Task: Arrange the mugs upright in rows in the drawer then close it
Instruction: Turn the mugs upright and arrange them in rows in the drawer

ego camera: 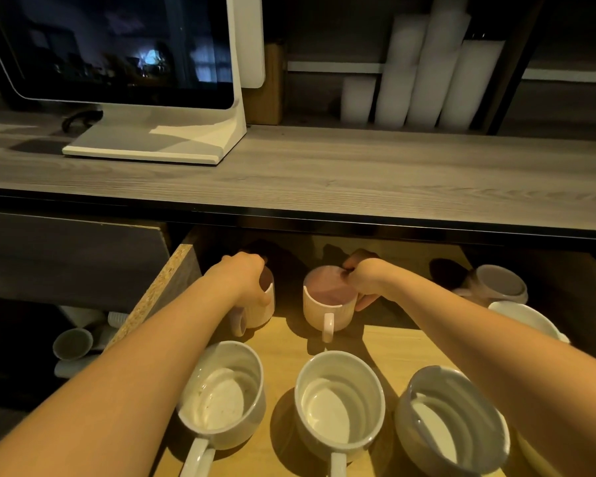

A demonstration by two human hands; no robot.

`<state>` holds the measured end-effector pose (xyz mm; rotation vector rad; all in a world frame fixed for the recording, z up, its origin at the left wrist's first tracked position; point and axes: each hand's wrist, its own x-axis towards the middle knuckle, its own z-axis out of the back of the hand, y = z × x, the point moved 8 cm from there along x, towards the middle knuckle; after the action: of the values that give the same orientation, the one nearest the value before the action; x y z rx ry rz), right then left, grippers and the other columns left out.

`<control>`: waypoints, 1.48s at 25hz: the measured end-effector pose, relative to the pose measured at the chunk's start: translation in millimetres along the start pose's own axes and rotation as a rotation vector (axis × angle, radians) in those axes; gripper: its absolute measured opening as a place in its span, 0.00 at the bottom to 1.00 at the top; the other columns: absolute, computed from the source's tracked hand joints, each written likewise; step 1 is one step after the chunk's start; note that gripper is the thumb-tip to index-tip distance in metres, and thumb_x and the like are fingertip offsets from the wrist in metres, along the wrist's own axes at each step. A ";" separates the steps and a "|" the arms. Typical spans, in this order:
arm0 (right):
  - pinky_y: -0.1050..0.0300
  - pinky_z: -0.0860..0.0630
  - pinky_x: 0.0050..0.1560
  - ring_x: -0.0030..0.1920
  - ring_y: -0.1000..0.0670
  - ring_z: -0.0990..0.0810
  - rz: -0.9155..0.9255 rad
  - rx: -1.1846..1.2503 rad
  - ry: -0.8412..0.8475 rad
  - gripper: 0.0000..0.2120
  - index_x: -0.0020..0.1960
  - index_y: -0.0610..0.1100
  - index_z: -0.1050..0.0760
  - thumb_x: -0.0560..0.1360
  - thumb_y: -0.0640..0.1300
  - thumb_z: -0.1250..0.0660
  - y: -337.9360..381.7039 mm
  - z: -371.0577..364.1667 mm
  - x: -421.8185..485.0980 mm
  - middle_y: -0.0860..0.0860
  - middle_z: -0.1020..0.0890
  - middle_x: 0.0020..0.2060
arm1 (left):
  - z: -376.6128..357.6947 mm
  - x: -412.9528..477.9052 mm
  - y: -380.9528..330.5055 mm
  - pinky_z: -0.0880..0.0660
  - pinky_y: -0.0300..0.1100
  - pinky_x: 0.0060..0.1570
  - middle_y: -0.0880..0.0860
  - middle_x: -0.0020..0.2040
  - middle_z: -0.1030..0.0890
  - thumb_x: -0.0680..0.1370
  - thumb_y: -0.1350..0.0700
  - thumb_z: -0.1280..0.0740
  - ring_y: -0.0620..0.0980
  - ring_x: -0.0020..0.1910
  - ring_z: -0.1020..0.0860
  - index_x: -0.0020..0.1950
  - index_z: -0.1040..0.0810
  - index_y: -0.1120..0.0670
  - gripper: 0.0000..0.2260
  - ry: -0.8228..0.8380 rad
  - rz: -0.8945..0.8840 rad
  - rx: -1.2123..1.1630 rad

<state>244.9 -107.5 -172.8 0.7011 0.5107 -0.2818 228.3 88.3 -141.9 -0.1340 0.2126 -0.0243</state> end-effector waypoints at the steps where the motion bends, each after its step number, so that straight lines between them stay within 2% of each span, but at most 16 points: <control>1: 0.54 0.22 0.45 0.56 0.42 0.19 -0.002 -0.002 -0.001 0.17 0.67 0.40 0.32 0.80 0.42 0.42 -0.1 0.0 1.7 0.40 0.22 0.60 | 0.4 0.4 0.6 0.21 0.47 0.53 0.55 0.58 0.24 0.72 0.53 0.29 0.56 0.55 0.23 0.65 0.31 0.53 0.23 -0.004 0.003 -0.004; 7: 0.56 0.22 0.44 0.55 0.43 0.19 0.014 -0.044 -0.002 0.17 0.68 0.41 0.32 0.79 0.43 0.40 -2.4 1.4 2.2 0.41 0.22 0.60 | 0.8 -1.3 -1.4 0.21 0.45 0.52 0.55 0.57 0.24 0.73 0.53 0.30 0.55 0.54 0.23 0.64 0.30 0.54 0.21 0.002 -0.012 0.012; 10: 0.57 0.22 0.40 0.54 0.43 0.19 0.146 -0.150 -0.052 0.18 0.68 0.43 0.32 0.79 0.43 0.39 3.7 12.0 -7.4 0.41 0.23 0.60 | 1.4 -5.5 -7.1 0.23 0.47 0.55 0.56 0.57 0.24 0.74 0.52 0.32 0.55 0.55 0.24 0.64 0.30 0.54 0.19 -0.009 -0.027 0.087; 13: 0.63 0.23 0.33 0.52 0.45 0.20 0.294 -0.264 -0.107 0.16 0.66 0.43 0.29 0.78 0.43 0.38 4.7 28.4 -27.6 0.43 0.22 0.55 | 9.9 -11.1 -24.9 0.26 0.49 0.59 0.55 0.62 0.25 0.76 0.49 0.35 0.55 0.60 0.26 0.67 0.32 0.53 0.20 -0.082 -0.090 0.186; 16: 0.65 0.23 0.31 0.48 0.47 0.19 0.382 -0.387 -0.115 0.14 0.63 0.44 0.26 0.78 0.43 0.38 -6.3 46.4 -51.9 0.46 0.22 0.50 | 22.2 -21.6 -55.1 0.28 0.47 0.61 0.54 0.69 0.30 0.77 0.48 0.36 0.53 0.65 0.29 0.72 0.37 0.51 0.25 -0.104 -0.236 0.113; 18: 0.63 0.21 0.33 0.48 0.47 0.19 0.398 -0.458 -0.105 0.13 0.61 0.44 0.26 0.78 0.43 0.38 -18.4 59.7 -69.1 0.46 0.21 0.50 | 24.2 -33.8 -79.7 0.27 0.45 0.59 0.52 0.67 0.30 0.77 0.48 0.36 0.50 0.63 0.29 0.71 0.35 0.49 0.23 -0.079 -0.371 0.039; 20: 0.60 0.19 0.39 0.49 0.47 0.18 0.398 -0.521 -0.125 0.13 0.61 0.44 0.25 0.77 0.43 0.37 -35.6 75.8 -83.5 0.46 0.20 0.52 | 22.9 -47.3 -104.1 0.25 0.43 0.57 0.48 0.65 0.28 0.76 0.47 0.36 0.47 0.60 0.27 0.69 0.33 0.46 0.21 -0.085 -0.476 0.019; 24: 0.60 0.21 0.49 0.50 0.49 0.19 0.347 -0.594 -0.215 0.13 0.60 0.46 0.24 0.76 0.43 0.34 -78.2 108.7 -97.1 0.48 0.18 0.53 | 16.9 -63.9 -153.4 0.27 0.44 0.60 0.49 0.68 0.29 0.77 0.47 0.37 0.48 0.62 0.28 0.70 0.35 0.47 0.22 -0.102 -0.647 0.126; 26: 0.58 0.22 0.53 0.53 0.48 0.20 0.304 -0.627 -0.248 0.16 0.62 0.46 0.25 0.75 0.45 0.33 -98.3 123.2 -98.4 0.48 0.19 0.55 | 14.7 -67.8 -176.3 0.29 0.44 0.62 0.49 0.70 0.31 0.78 0.46 0.38 0.49 0.65 0.29 0.71 0.37 0.47 0.23 -0.092 -0.714 0.164; 30: 0.57 0.22 0.52 0.54 0.47 0.21 0.243 -0.622 -0.266 0.22 0.66 0.46 0.29 0.73 0.47 0.32 -132.3 132.3 -91.4 0.48 0.20 0.56 | 6.5 -73.9 -219.0 0.29 0.47 0.63 0.51 0.69 0.30 0.78 0.47 0.39 0.50 0.66 0.30 0.71 0.36 0.49 0.22 -0.055 -0.817 0.168; 33: 0.55 0.22 0.56 0.61 0.45 0.25 0.192 -0.586 -0.228 0.34 0.72 0.49 0.38 0.70 0.48 0.28 -148.6 124.0 -82.0 0.47 0.31 0.67 | -0.5 -74.3 -242.7 0.27 0.46 0.59 0.52 0.66 0.27 0.78 0.47 0.40 0.51 0.63 0.28 0.71 0.35 0.50 0.22 -0.077 -0.848 0.131; 37: 0.53 0.22 0.57 0.66 0.43 0.31 0.132 -0.669 -0.176 0.44 0.75 0.53 0.48 0.67 0.46 0.25 -154.9 120.5 -76.4 0.47 0.42 0.73 | -12.4 -72.1 -251.9 0.26 0.44 0.56 0.52 0.65 0.27 0.78 0.46 0.40 0.51 0.61 0.27 0.71 0.36 0.50 0.22 -0.083 -0.835 0.089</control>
<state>159.2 -296.6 -137.5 0.0561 0.3555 -0.0366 152.8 -160.1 -104.8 -0.1274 0.0599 -0.8562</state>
